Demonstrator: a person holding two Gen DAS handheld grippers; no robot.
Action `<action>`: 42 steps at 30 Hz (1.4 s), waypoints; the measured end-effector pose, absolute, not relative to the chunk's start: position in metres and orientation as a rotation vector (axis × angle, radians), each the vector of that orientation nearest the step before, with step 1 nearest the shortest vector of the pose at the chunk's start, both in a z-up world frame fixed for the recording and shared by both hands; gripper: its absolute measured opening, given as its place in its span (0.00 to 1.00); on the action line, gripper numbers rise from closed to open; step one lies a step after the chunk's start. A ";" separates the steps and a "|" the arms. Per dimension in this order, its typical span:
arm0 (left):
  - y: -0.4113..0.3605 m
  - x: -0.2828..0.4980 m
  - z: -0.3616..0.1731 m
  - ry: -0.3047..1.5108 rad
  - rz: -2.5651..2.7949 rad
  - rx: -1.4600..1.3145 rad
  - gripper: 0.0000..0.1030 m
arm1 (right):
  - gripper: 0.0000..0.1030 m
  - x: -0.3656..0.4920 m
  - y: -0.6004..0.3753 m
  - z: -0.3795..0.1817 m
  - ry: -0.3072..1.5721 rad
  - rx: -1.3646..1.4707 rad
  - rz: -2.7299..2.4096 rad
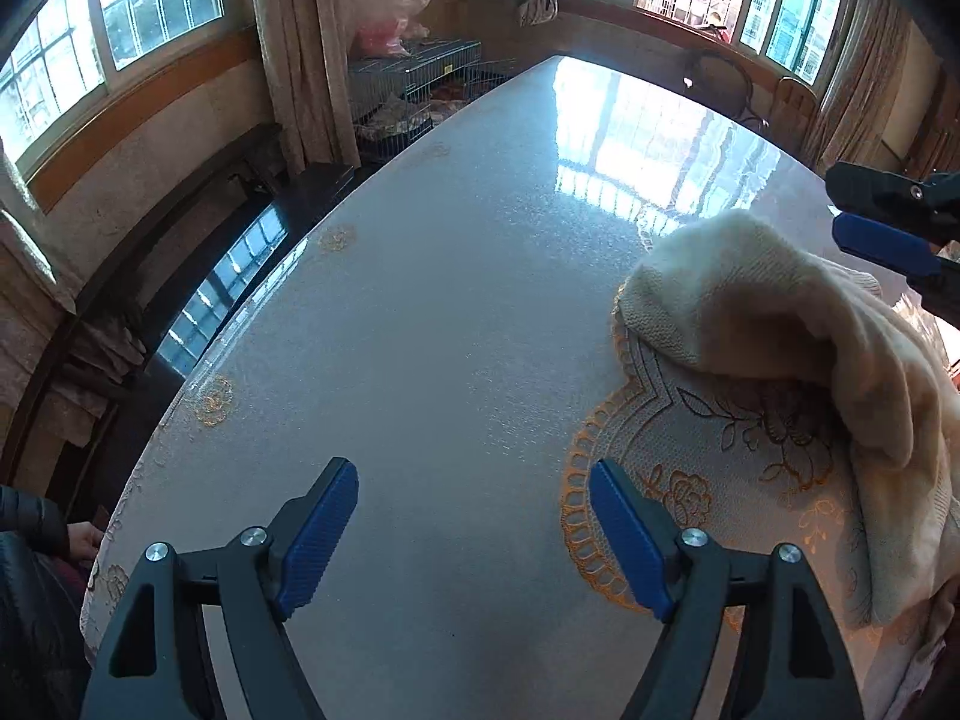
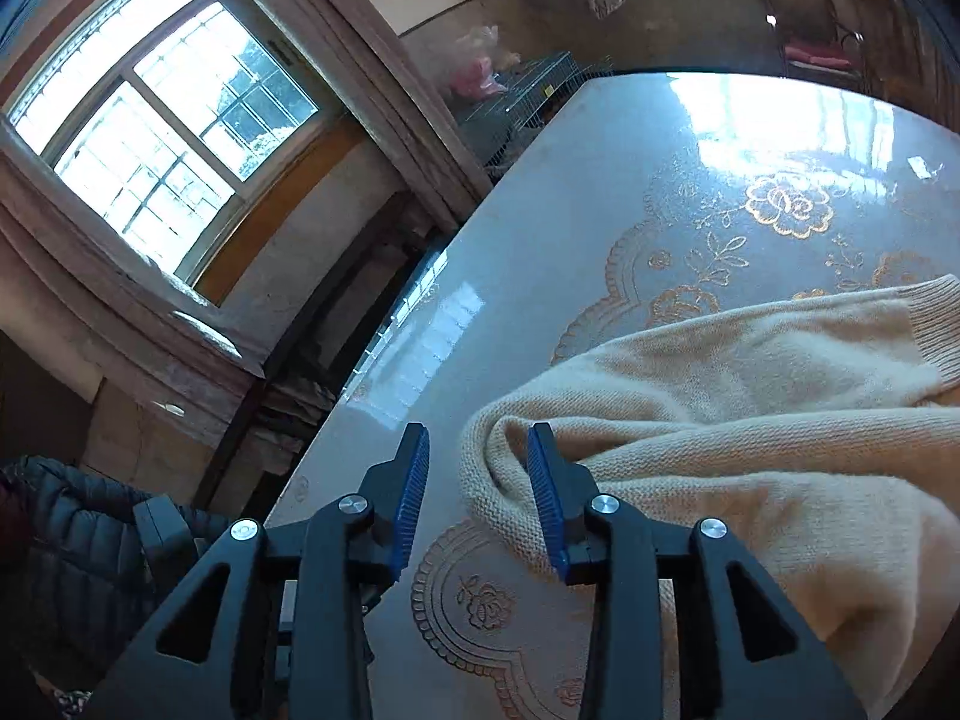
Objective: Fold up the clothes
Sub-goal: 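Lift the beige sweater with the right tool and lay it on the table, then grasp the sweater hem with the right tool and pull it to spread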
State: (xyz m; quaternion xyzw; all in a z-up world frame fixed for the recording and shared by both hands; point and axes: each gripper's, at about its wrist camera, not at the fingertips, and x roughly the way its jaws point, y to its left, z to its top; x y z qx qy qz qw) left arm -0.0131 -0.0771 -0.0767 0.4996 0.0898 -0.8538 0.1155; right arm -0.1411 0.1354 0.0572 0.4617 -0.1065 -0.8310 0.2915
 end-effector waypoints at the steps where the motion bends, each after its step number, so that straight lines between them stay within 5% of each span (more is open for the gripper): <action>1: -0.079 -0.012 -0.072 0.252 -2.507 1.453 0.80 | 0.44 -0.134 0.145 0.065 -0.230 1.190 -2.262; 3: -0.074 -0.015 -0.062 0.209 -2.540 1.421 0.80 | 0.63 -0.117 0.172 0.079 -0.117 1.132 -2.387; 4: -0.070 -0.018 -0.057 0.186 -2.559 1.405 0.80 | 0.64 -0.111 0.193 0.079 -0.113 1.148 -2.436; 13: 0.006 -0.060 -0.016 -0.052 -2.797 1.353 0.80 | 0.64 -0.083 0.359 0.026 -0.137 1.553 -2.675; 22: 0.033 -0.057 -0.035 -0.107 -2.794 1.493 0.80 | 0.64 -0.110 0.360 -0.023 -0.019 1.691 -2.558; 27: 0.017 -0.052 -0.043 -0.049 -2.759 1.502 0.80 | 0.19 -0.109 0.350 -0.021 -0.001 1.670 -2.523; 42: -0.018 -0.039 -0.003 0.032 -2.770 1.379 0.80 | 0.13 -0.007 0.226 0.043 -0.189 1.368 -2.072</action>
